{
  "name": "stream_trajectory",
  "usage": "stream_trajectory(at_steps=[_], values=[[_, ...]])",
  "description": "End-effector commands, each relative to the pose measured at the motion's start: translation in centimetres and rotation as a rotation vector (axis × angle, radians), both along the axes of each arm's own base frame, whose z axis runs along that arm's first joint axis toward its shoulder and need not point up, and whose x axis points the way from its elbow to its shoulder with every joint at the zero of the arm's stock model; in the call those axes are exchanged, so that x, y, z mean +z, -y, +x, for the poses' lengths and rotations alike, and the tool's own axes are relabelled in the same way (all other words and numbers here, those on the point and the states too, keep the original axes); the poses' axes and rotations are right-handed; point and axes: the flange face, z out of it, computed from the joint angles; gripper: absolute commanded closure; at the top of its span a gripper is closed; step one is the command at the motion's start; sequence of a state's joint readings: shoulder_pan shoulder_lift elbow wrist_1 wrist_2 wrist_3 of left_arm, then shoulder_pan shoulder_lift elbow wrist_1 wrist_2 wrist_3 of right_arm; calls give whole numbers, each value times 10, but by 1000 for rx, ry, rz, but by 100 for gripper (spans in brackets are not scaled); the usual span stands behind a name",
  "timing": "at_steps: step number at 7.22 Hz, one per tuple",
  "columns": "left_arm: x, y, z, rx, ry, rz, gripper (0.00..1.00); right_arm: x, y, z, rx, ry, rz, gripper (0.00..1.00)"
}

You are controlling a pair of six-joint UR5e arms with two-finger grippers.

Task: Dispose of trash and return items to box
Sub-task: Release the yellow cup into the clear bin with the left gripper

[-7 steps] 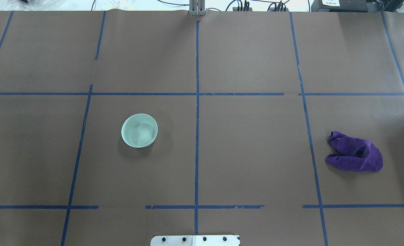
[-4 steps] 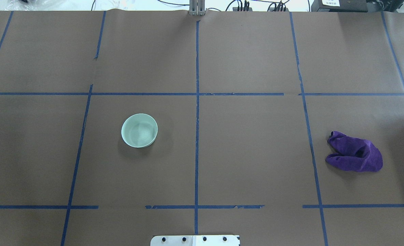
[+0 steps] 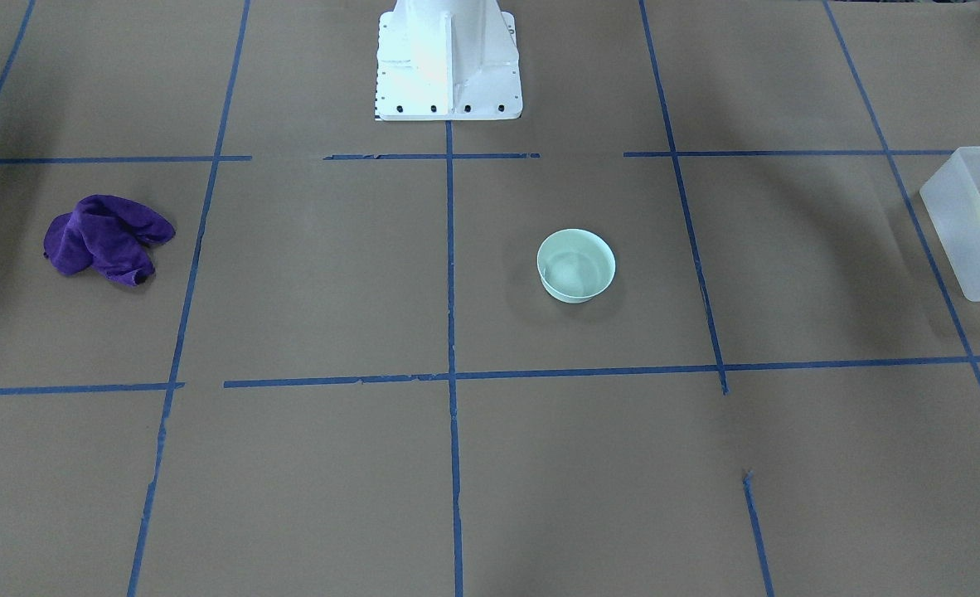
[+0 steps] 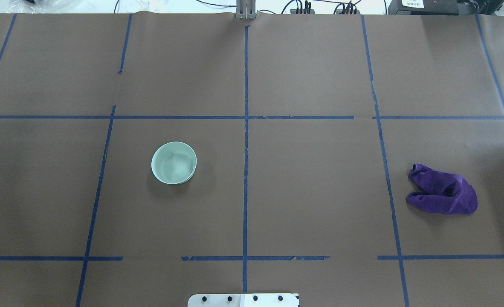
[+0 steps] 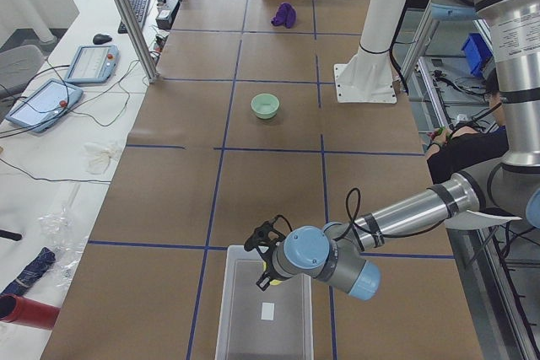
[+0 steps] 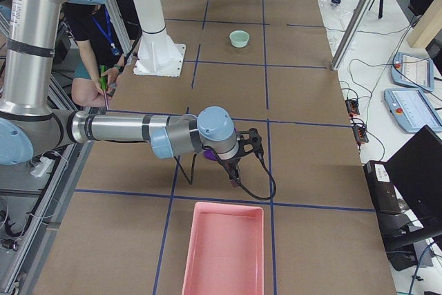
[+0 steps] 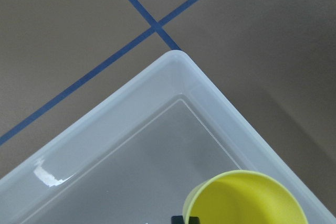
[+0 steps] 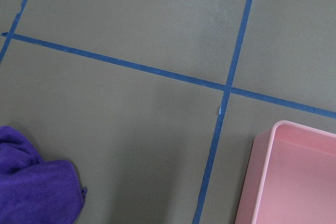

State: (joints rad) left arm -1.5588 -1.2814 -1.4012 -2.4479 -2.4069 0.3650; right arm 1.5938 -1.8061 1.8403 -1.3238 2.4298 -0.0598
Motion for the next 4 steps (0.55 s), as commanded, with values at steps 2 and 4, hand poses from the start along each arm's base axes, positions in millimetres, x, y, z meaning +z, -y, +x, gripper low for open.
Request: stream_trajectory(at_steps=[2, 4], values=[[-1, -2, 9, 27, 0, 5, 34, 0, 1, 0, 0, 0, 0, 0], [-80, 29, 10, -49, -46, 1, 27, 0, 2, 0, 1, 0, 0, 0]])
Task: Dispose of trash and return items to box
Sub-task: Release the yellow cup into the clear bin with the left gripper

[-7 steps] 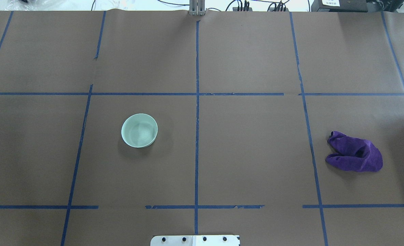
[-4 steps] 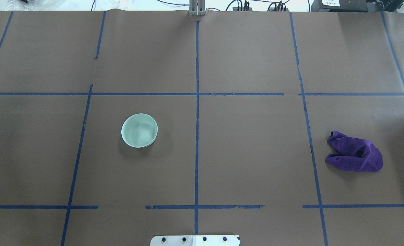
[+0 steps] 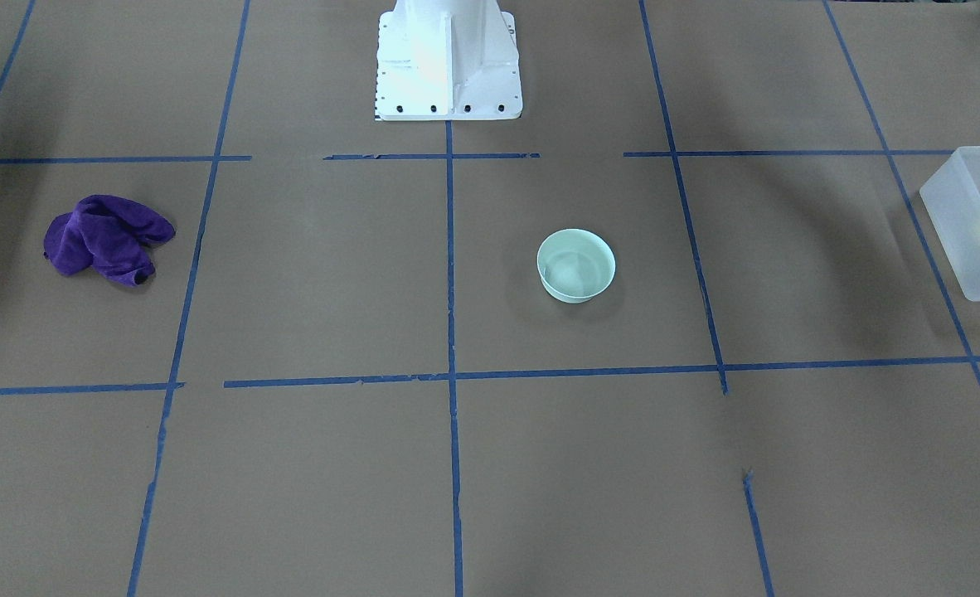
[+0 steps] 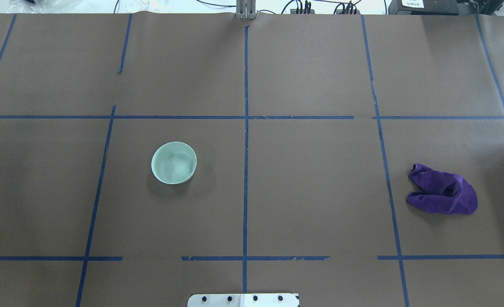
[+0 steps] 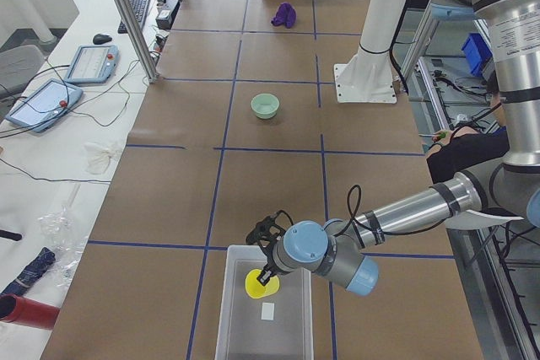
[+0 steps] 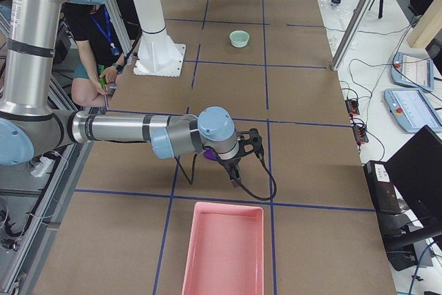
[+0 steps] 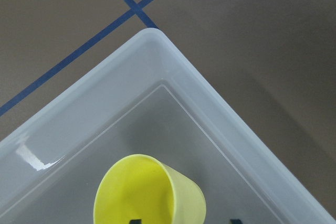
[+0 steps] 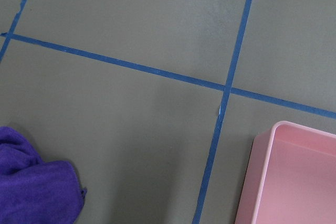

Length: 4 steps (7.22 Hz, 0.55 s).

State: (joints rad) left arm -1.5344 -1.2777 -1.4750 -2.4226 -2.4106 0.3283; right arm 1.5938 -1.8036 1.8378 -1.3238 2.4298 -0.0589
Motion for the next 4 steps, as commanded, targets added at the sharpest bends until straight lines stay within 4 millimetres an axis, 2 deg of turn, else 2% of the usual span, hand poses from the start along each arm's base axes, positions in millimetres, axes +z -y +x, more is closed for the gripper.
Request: stream_trajectory(at_steps=[1, 2, 3, 4], values=[[-102, 33, 4, -113, -67, -66, 25, 0, 0, 0, 1, 2, -2, 0], [-151, 55, 12, -167, -109, -110, 24, 0, 0, 0, 1, 2, -2, 0], [-200, 69, 43, -200, -174, -170, 23, 1, 0, 0, 1, 2, -4, 0], [-251, 86, 87, -227, -235, -224, 20, 1, 0, 0, 1, 2, -4, 0]])
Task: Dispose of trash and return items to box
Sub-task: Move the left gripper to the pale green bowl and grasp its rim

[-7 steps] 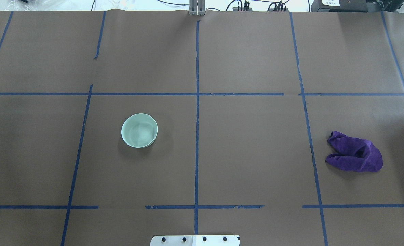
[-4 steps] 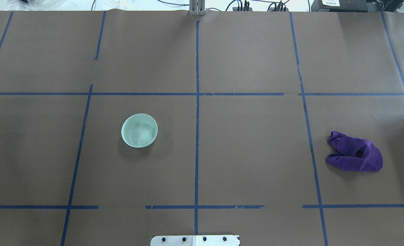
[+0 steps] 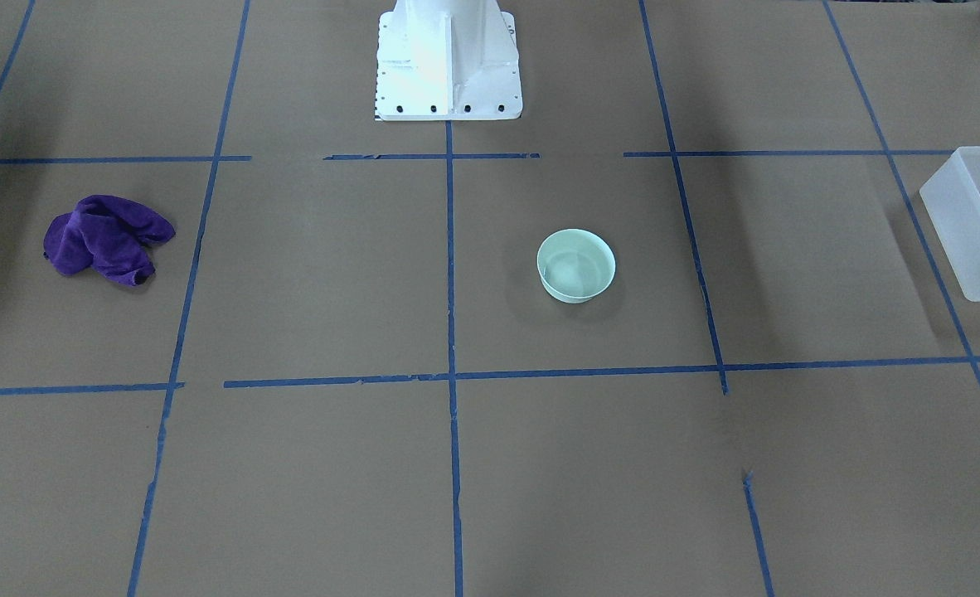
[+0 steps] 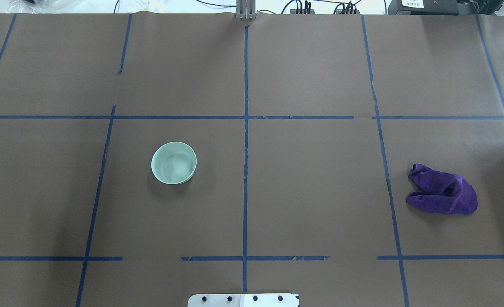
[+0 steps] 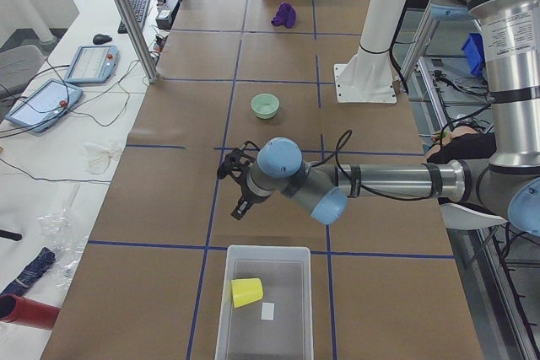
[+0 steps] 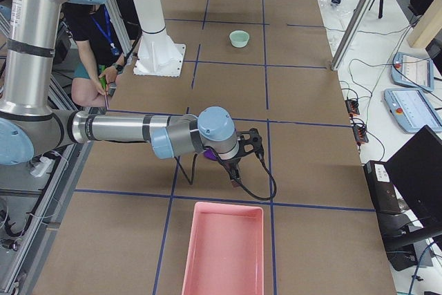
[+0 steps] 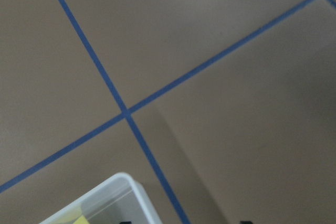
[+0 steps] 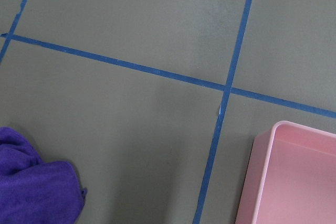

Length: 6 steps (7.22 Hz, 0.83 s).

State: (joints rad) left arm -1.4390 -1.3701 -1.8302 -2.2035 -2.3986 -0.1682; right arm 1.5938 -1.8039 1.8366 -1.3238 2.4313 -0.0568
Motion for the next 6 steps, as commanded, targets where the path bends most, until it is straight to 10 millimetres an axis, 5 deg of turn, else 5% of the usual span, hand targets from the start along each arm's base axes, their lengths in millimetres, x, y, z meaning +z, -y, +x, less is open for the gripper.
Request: stream_trajectory(at_steps=[1, 3, 5, 6], values=[[-102, 32, 104, -71, -128, -137, 18, 0, 0, 0, 0, 0, -1, 0], [-157, 38, 200, -111, -216, -260, 16, 1, -1, 0, 0, 0, -4, 0], [-220, 22, 325, -206, -228, -432, 16, 1, -1, 0, 1, 0, -3, 0], [-231, 7, 364, -241, -196, -472, 16, 1, -1, 0, 1, 0, -3, 0]])
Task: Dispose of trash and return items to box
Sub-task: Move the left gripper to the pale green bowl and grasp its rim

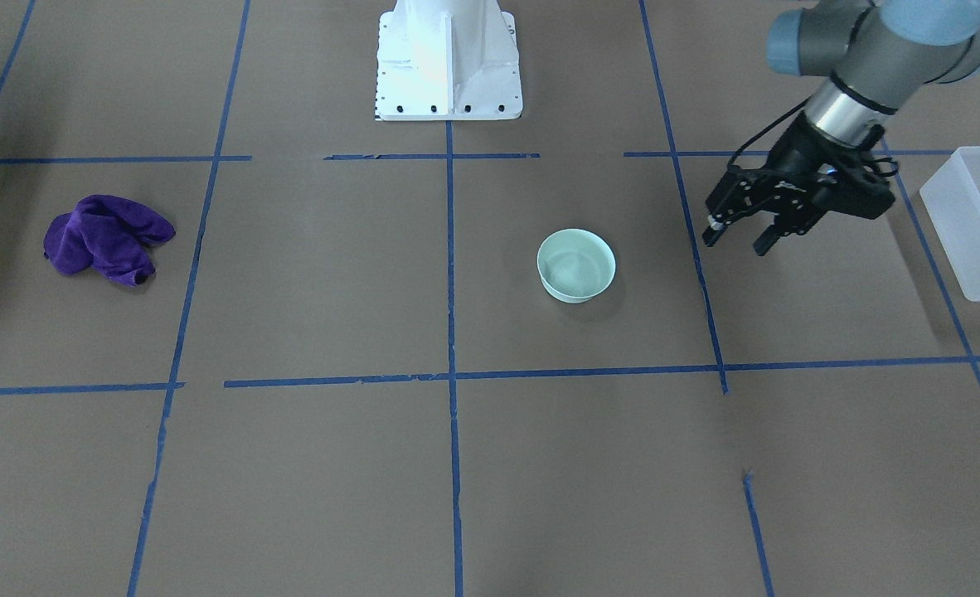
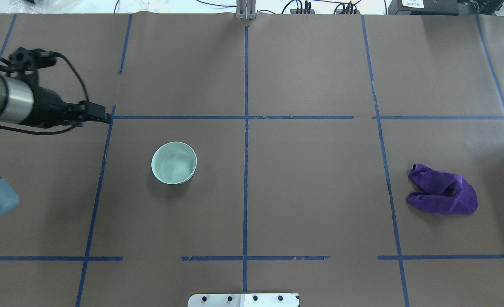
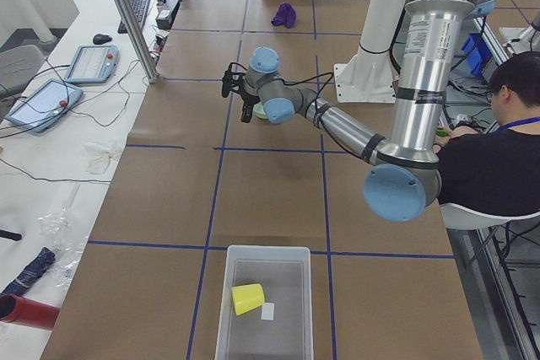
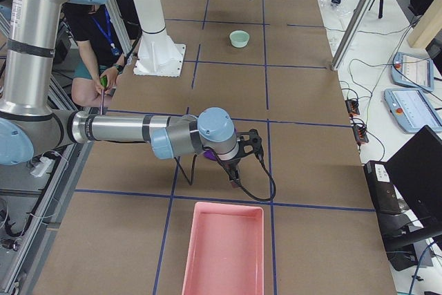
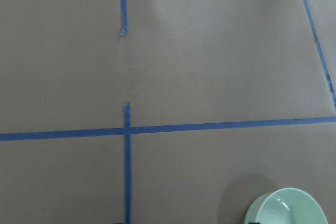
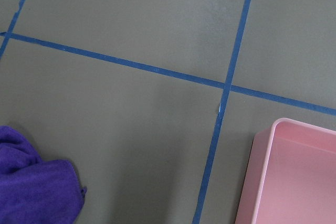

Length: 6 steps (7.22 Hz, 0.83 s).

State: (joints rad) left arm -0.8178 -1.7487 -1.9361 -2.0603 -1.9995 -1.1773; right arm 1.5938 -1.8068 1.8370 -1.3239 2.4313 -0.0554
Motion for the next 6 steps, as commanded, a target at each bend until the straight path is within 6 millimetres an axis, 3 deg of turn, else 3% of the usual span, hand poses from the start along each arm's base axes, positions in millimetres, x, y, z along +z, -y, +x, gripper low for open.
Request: stream_trajectory(at_steps=[1, 2, 3, 5, 6], values=[[-34, -31, 70, -31, 9, -99, 16, -8, 1, 0, 31, 11, -18, 0], [-33, -38, 83, -19, 25, -98, 16, -35, 4, -15, 32, 24, -12, 0], [-16, -49, 111, -26, 75, -97, 16, -44, 7, -31, -8, 24, 37, 0], [7, -72, 167, -54, 118, -169, 24, -41, 1, -33, 19, 39, 55, 0], [14, -74, 183, -66, 131, -192, 36, -40, 1, -33, 21, 35, 53, 0]])
